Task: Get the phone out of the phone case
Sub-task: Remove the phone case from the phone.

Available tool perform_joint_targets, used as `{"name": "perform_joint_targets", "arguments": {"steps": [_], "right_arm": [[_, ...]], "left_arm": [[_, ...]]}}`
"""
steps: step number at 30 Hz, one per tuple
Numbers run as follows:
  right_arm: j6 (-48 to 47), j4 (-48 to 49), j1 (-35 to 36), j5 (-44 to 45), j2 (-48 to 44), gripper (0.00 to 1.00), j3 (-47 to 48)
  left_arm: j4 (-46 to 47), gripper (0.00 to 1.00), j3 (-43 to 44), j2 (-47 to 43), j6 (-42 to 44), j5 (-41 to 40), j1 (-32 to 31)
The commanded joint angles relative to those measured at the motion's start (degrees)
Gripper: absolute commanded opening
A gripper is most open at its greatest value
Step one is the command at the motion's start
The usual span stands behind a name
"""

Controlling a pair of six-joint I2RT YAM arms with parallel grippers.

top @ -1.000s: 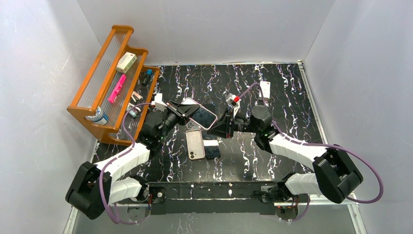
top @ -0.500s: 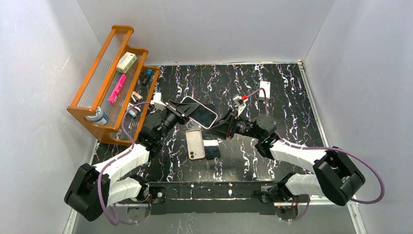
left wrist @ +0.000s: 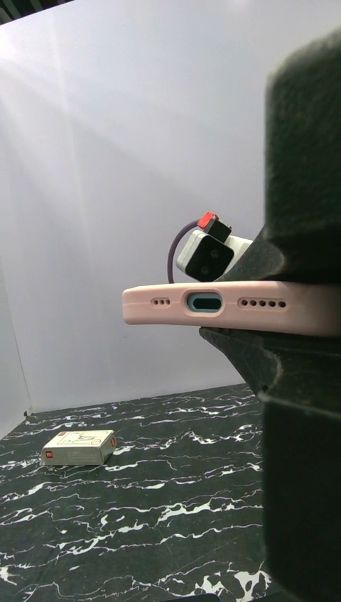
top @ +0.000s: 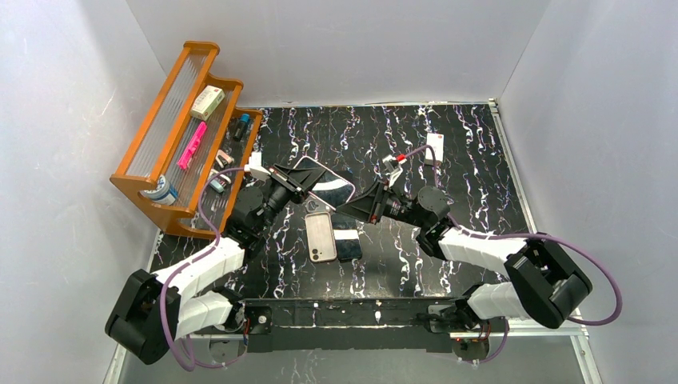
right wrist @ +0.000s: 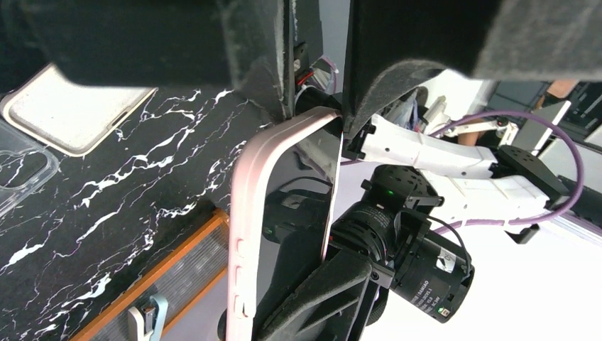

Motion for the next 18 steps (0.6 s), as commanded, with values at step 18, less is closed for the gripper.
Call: {"name": "perform_joint_targets", "arguments": {"steps": [18], "right_arm": [[-32.2,-4.9,-0.1,-6.0,3.5,0.01,8.5]], "left_arm": [[2.3,0.0,-0.8,-1.4,-4.4,5.0,-0.8]]}}
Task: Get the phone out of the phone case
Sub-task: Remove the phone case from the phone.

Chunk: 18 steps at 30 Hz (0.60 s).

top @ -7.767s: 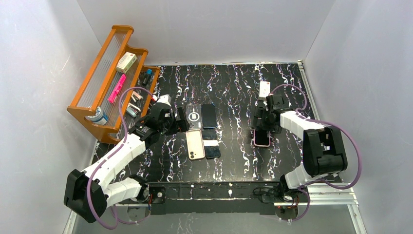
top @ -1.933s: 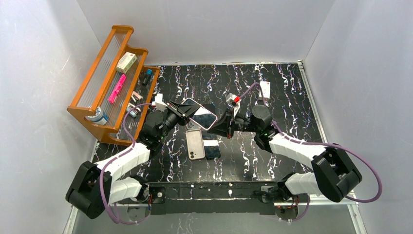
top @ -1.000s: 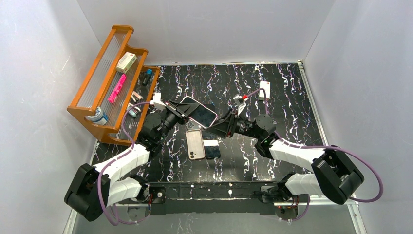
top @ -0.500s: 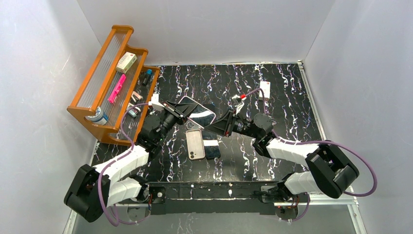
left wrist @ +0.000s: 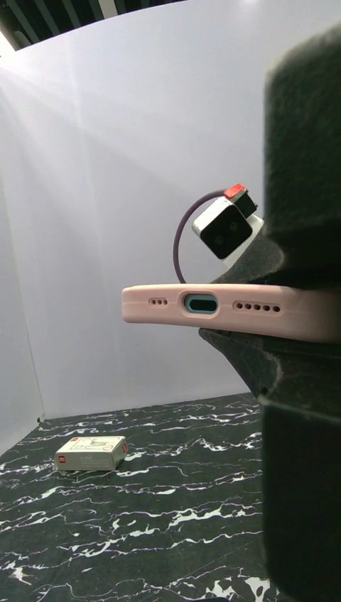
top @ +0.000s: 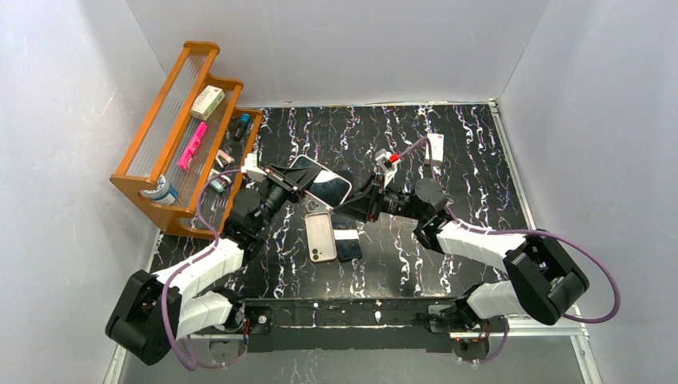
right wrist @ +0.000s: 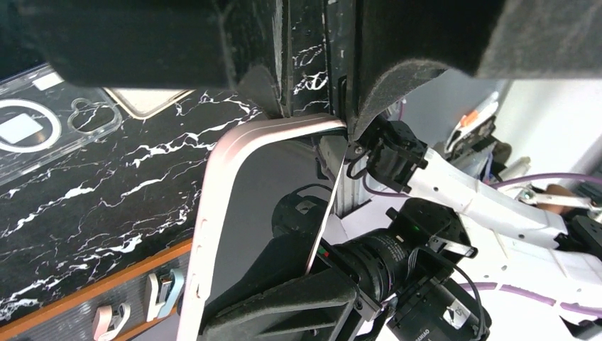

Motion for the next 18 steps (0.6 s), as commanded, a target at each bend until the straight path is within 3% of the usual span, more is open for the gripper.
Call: {"name": "perform_joint_targets", "arguments": {"steps": [1,18], "right_arm": [[-16.0,-2.9,0.4,0.5,1.8,0.01,5.0],[-27.2,-10.0,0.4,12.7,3.1,0.01,8.2]], "left_arm": [[-0.2,0.0,0.6,-1.2,-2.9,5.5,-1.9],[-0.2,0.0,1.6,0.0,-1.2,8.1,-1.8]]}}
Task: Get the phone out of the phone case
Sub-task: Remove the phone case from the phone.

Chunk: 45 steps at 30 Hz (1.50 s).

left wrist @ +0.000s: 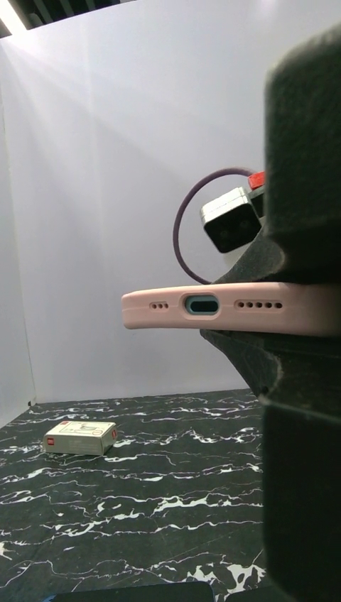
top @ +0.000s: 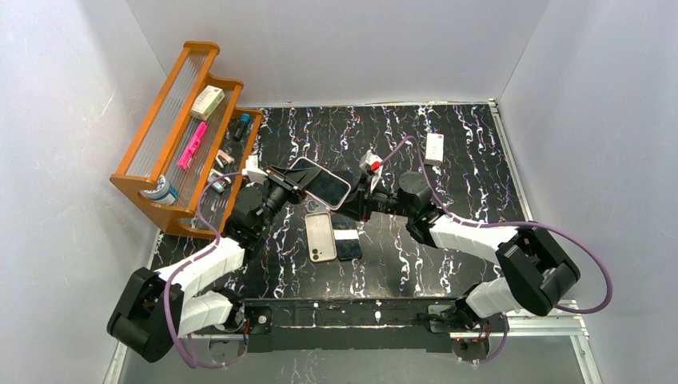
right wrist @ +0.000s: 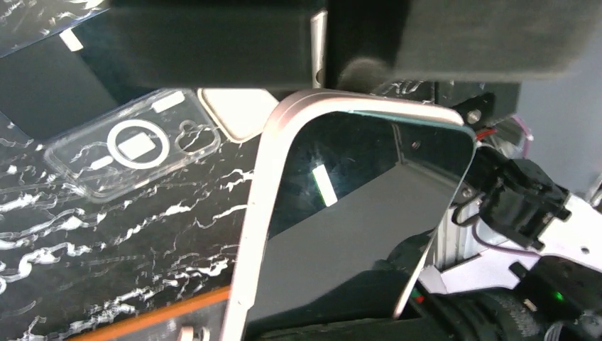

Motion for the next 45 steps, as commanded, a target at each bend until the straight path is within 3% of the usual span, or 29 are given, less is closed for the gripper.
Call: {"name": "perform_joint_targets", "arguments": {"steps": [1,4,11,13,16,20,30,38,45], "right_arm": [[-4.6,2.1,-0.7,9.3,-1.0,0.01,2.9],[-4.7,-1.2,-0.9,7.4,-2.6,0.01,1.9],[-6.7,-13.3,-3.3,-0.8,-9.4,0.38,-0.4],[-7.4,-15.7,-3.4,-1.8,-11.2,0.47,-0.8],[-7.3,-17.5,-3.3,-5.3,-11.4,0.58,-0.4],[-7.9,-19.4,-3.3,-11.5,-8.9,0.64,2.2],[-10.8,-18.2,-2.0,-16.3,-6.5,0.65,7.8],[-12.8,-21.2,-0.8,-19.2,-3.7,0.64,13.0],[-16.1,-24.8,0.6,-22.1,-1.7,0.52,15.6]], "left_arm": [[1.7,0.0,1.7,-1.0,1.0,9.2,-1.9],[1.2,0.0,2.0,-0.6,3.5,11.9,0.6],[-3.8,0.0,6.5,2.5,12.6,27.9,9.6],[-8.3,0.0,9.1,2.7,17.7,31.5,10.6],[-22.1,0.0,14.0,2.0,30.6,33.1,10.7],[-35.4,0.0,21.2,1.6,43.6,35.7,10.7],[-40.4,0.0,27.6,2.0,52.2,47.3,10.8],[-40.1,0.0,29.6,1.4,54.2,51.0,10.6],[-39.1,0.0,29.6,0.8,55.1,53.9,9.8]]}}
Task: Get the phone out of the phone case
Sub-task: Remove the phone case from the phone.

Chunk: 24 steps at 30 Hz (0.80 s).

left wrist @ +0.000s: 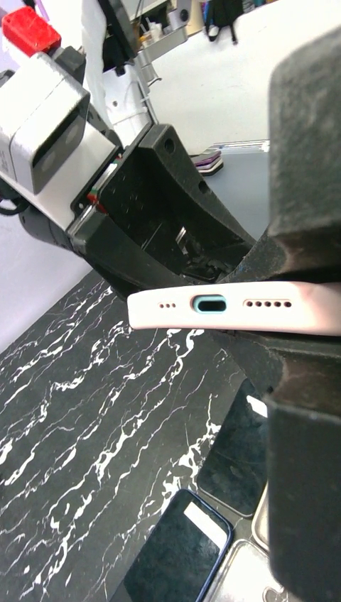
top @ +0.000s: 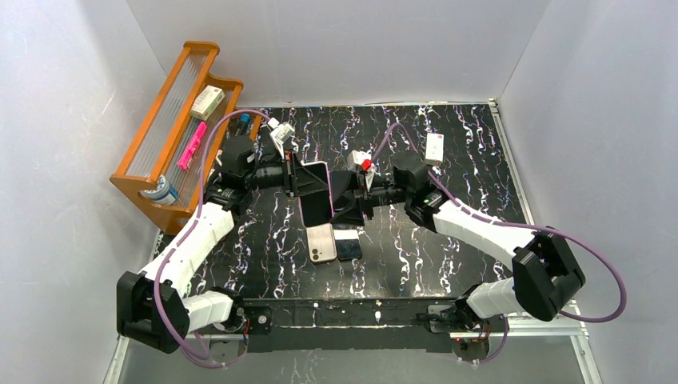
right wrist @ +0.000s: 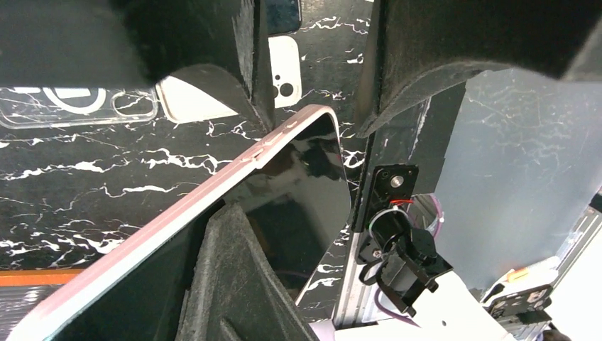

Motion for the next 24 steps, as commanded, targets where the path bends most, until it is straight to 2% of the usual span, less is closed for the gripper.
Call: {"name": "perform_joint_targets", "arguments": {"steps": [1,6,10,24], "right_arm": [[-3.5,-2.4,1.0,-3.3,1.1,0.51,3.4],[-7.5,-5.6,1.7,-4.3,1.9,0.41,4.9],[-9.4,-8.1,1.8,-5.2,2.4,0.38,5.9],[-11.1,-11.6,2.0,-4.5,1.4,0.44,6.0]], "left_arm": [[2.5,0.0,2.4,-2.8,1.0,4.8,-0.6],[3.4,0.0,2.5,-2.9,0.4,5.8,-0.7],[3.9,0.0,2.4,-3.3,0.0,6.2,-0.8],[3.2,0.0,2.6,-4.2,1.3,5.9,-0.8]]}}
